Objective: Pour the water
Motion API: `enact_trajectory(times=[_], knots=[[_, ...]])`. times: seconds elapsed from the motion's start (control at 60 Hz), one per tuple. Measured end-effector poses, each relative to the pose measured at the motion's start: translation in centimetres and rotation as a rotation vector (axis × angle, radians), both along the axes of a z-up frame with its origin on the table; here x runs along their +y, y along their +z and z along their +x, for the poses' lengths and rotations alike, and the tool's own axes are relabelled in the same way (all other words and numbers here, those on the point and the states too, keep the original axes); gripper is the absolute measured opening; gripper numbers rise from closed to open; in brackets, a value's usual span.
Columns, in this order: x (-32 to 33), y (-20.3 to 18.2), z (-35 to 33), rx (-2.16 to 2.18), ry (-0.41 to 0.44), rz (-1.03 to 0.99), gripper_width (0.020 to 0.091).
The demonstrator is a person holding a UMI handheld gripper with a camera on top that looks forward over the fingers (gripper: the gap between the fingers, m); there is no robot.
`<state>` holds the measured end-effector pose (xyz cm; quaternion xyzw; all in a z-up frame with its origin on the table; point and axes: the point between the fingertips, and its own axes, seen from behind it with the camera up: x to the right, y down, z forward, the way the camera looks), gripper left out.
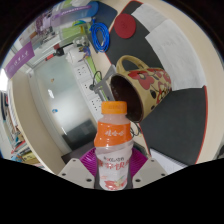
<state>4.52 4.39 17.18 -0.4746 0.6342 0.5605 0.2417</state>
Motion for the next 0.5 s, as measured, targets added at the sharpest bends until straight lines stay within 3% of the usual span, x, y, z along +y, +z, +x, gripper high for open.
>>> enact_trajectory(times=[0.3,0.5], knots=[[-0.1,-0.3,-0.5,0.017,0.084,-0.041,0.0379],[-0.2,5.4,0.2,-0.385,0.196,0.139,0.0391]])
